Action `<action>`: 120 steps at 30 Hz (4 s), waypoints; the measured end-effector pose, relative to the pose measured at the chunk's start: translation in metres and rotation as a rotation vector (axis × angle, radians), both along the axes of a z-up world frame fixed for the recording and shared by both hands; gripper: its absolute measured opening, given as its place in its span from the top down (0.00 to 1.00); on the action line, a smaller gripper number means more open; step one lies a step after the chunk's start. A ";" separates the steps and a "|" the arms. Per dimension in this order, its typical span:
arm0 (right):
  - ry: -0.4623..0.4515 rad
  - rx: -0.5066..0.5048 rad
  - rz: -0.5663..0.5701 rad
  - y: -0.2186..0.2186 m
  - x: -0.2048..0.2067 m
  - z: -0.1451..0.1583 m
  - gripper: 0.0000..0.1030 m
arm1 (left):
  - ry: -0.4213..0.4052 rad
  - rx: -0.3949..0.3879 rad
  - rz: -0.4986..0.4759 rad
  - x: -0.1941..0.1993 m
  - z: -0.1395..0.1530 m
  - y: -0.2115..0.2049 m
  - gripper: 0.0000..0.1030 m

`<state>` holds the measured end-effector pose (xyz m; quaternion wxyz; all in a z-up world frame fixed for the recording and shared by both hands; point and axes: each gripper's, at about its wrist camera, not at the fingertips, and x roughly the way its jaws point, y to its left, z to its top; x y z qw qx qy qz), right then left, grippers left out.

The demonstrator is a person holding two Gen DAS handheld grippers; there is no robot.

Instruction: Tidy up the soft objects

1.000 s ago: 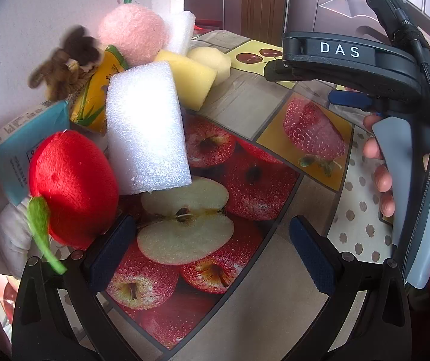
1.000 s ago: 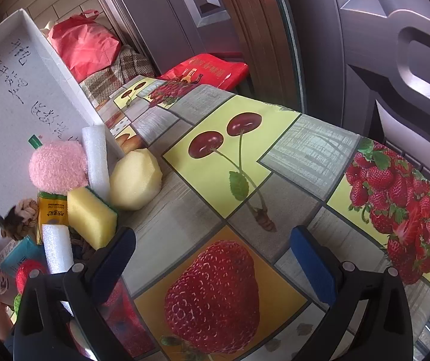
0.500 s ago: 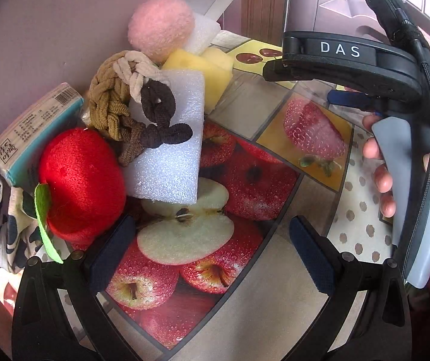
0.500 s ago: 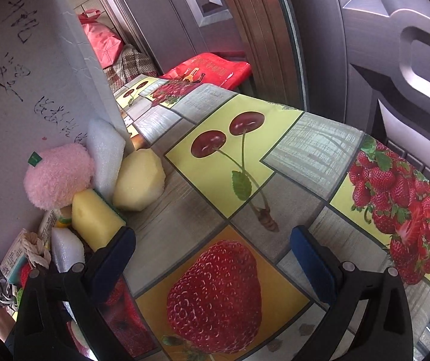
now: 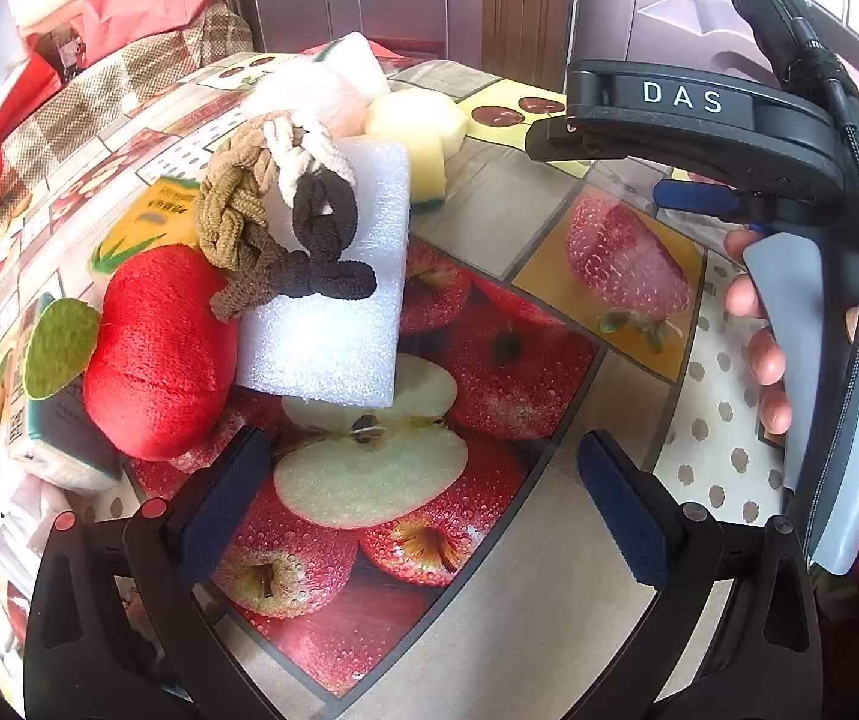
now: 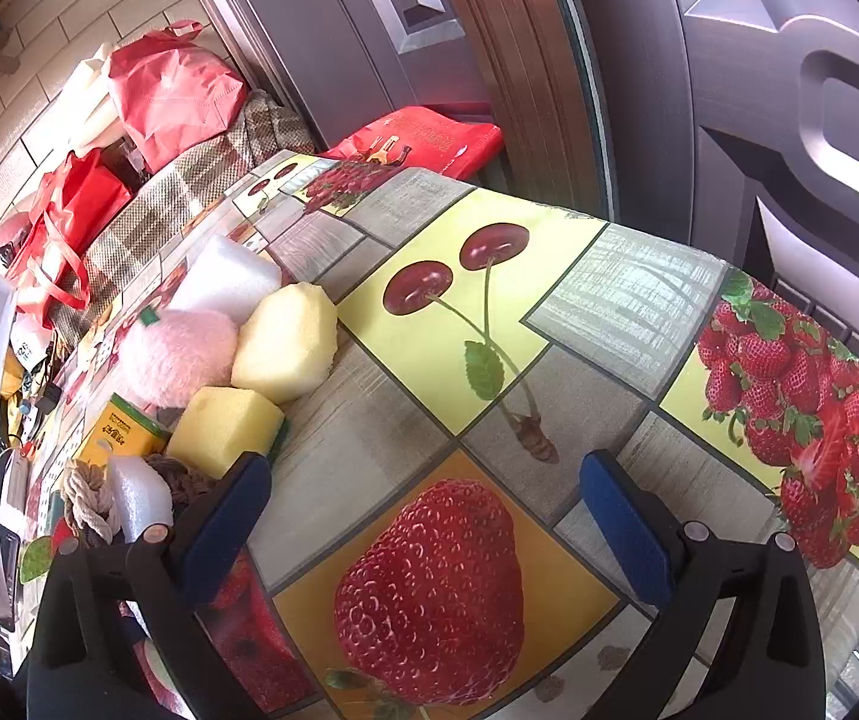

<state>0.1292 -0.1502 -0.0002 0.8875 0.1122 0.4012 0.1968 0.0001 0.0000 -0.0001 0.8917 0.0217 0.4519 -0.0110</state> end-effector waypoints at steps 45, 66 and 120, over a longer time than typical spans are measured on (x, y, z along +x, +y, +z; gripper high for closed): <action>0.001 -0.010 0.003 -0.002 0.001 0.000 0.00 | 0.000 0.000 0.000 0.000 0.000 0.000 0.00; 0.001 -0.016 0.003 -0.001 0.001 0.001 0.00 | -0.003 -0.006 -0.015 0.004 -0.001 -0.002 0.01; -0.529 -0.308 0.647 0.109 -0.075 0.029 0.61 | -0.105 -0.123 0.056 -0.093 0.013 0.078 0.61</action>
